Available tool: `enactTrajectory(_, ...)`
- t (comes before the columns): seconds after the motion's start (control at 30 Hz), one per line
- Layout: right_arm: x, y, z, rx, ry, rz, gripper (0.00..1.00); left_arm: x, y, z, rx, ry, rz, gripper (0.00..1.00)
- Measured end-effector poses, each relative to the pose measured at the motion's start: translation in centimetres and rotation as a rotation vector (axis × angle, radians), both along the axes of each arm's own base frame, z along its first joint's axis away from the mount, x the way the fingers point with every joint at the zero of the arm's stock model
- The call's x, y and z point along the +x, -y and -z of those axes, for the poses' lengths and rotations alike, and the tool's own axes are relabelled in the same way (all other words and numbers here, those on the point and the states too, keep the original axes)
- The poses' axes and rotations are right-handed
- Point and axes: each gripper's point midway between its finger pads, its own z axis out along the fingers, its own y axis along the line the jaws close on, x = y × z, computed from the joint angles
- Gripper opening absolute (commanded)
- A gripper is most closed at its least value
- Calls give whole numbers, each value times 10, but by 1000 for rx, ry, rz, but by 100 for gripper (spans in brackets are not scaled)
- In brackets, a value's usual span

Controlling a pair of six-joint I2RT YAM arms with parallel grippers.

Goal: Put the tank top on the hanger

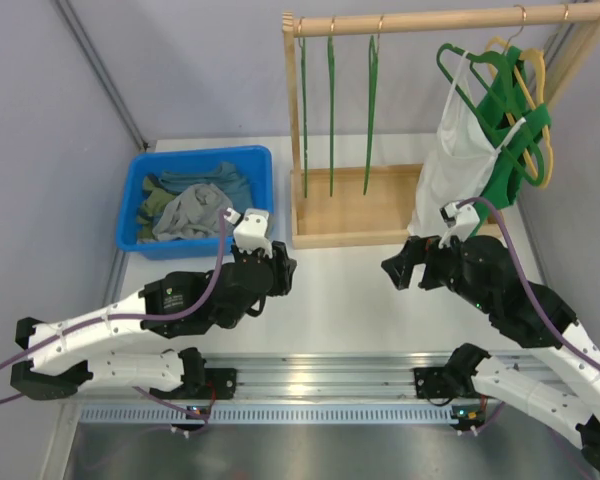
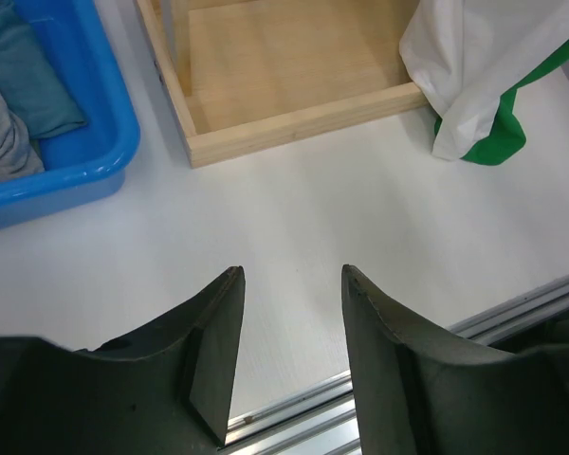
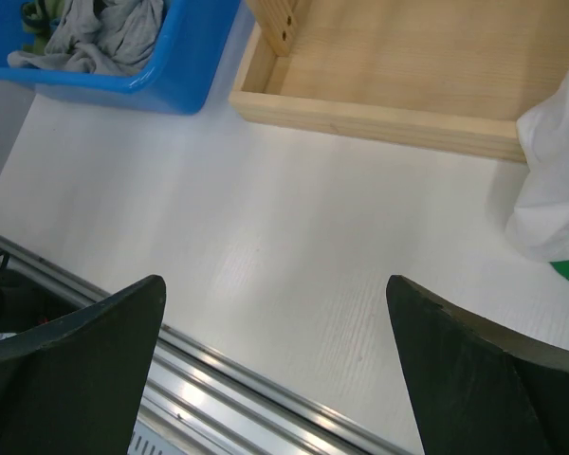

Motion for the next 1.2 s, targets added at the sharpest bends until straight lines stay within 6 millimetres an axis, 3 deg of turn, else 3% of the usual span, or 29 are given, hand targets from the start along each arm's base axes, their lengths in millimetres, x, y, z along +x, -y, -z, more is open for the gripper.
enactTrajectory(0.33,1,-1,1,-4,-5,-1,100,4,0,2,14,-2,-9,54)
enactTrajectory(0.47,1,-2,3,-11,-12,-3,100,34,-3,2,43,-40,-73,53)
enactTrajectory(0.8,3,-7,10,-27,-38,-16,100,180,-111,11,82,-152,-499,55)
enactTrajectory(1.0,1,-7,13,-25,-44,-20,100,236,-191,65,88,-280,-731,60)
enactTrajectory(1.2,-4,-5,22,-13,-60,-20,100,259,-233,128,106,-412,-865,59)
